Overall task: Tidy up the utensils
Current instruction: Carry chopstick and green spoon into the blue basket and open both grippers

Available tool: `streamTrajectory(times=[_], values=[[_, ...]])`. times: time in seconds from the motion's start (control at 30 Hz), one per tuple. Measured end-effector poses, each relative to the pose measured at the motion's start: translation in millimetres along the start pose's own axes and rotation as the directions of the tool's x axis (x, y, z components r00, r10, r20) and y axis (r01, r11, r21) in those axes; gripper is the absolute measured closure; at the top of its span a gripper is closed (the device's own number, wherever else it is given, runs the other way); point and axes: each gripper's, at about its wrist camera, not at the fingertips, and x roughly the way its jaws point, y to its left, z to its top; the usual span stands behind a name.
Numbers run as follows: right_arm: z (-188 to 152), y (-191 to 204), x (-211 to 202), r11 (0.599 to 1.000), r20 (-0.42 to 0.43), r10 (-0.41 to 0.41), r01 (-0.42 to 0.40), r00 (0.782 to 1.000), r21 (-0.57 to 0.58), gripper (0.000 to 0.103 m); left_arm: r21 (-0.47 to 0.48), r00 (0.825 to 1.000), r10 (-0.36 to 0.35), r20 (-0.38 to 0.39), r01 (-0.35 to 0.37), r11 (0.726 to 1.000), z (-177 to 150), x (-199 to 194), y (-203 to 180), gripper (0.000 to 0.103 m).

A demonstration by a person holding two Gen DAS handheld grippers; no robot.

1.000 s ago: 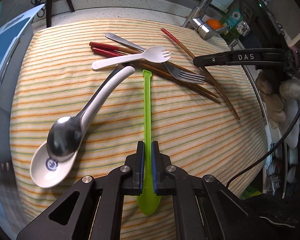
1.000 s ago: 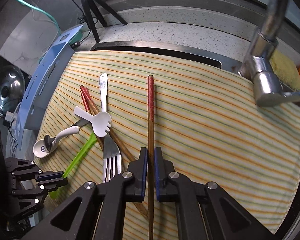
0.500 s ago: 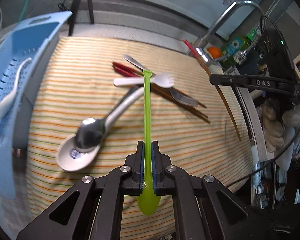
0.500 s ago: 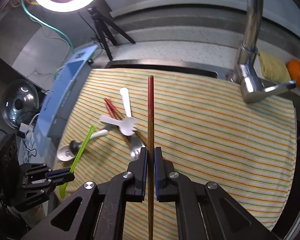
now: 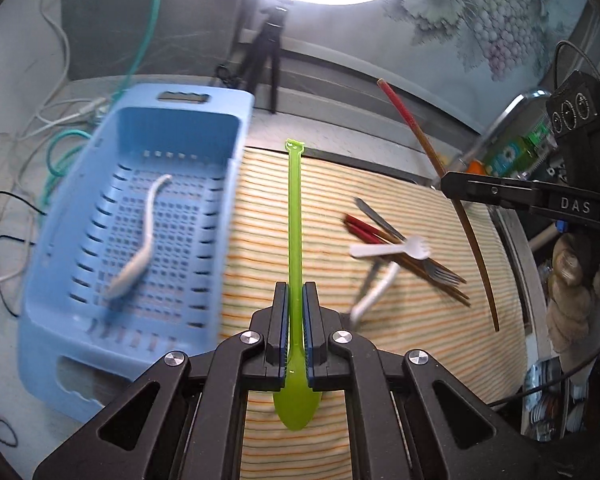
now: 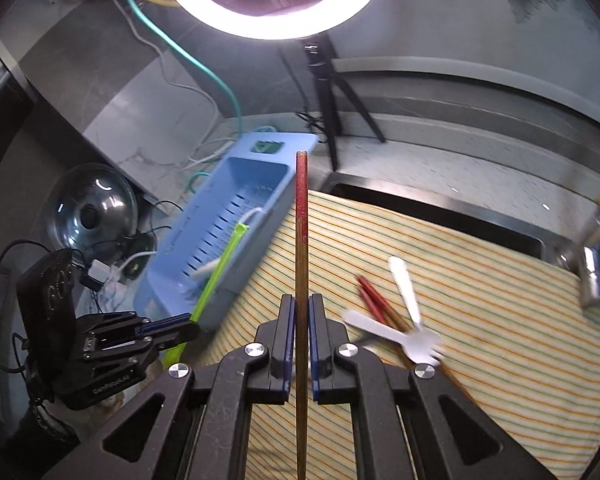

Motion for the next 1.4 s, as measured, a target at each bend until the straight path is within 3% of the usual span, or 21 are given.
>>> streamTrajectory(times=[0.4, 0.77, 0.87, 0.9, 0.97, 1.4], values=[[51.9, 73.7, 90.1, 0.997, -0.039, 0.069, -0.068, 0.997, 0.028, 0.097, -0.039, 0.996, 0.084, 0.006, -0.084, 0.996, 25.5, 0.9, 77.8, 0.098], [75.1, 101.6, 169.3, 1.0, -0.099, 0.016, -0.014, 0.995, 0.024, 0.096, -0.061, 0.993, 0.116, -0.024, -0.117, 0.991, 40.5, 21.5, 106.3, 0.098], [77.1, 101.2, 172.0, 1.0, -0.101, -0.006, 0.008, 0.995, 0.017, 0.091, -0.074, 0.992, 0.122, -0.031, -0.124, 0.99, 41.4, 22.2, 110.6, 0.095], [77.9, 101.3, 171.5, 1.0, -0.102, -0.005, 0.007, 0.995, 0.018, 0.078, -0.074, 0.991, 0.13, -0.032, -0.132, 0.989, 41.5, 21.7, 110.8, 0.088], [77.2, 99.5, 166.7, 1.0, -0.087, -0.003, 0.004, 0.996, 0.015, 0.064, -0.07, 0.989, 0.149, -0.019, -0.15, 0.986, 40.7, 18.3, 109.7, 0.085], [58.2, 69.8, 104.3, 1.0, -0.023, -0.008, 0.008, 1.0, -0.026, 0.06, -0.001, 0.985, 0.166, 0.052, -0.166, 0.986, 23.6, -7.9, 70.4, 0.083]])
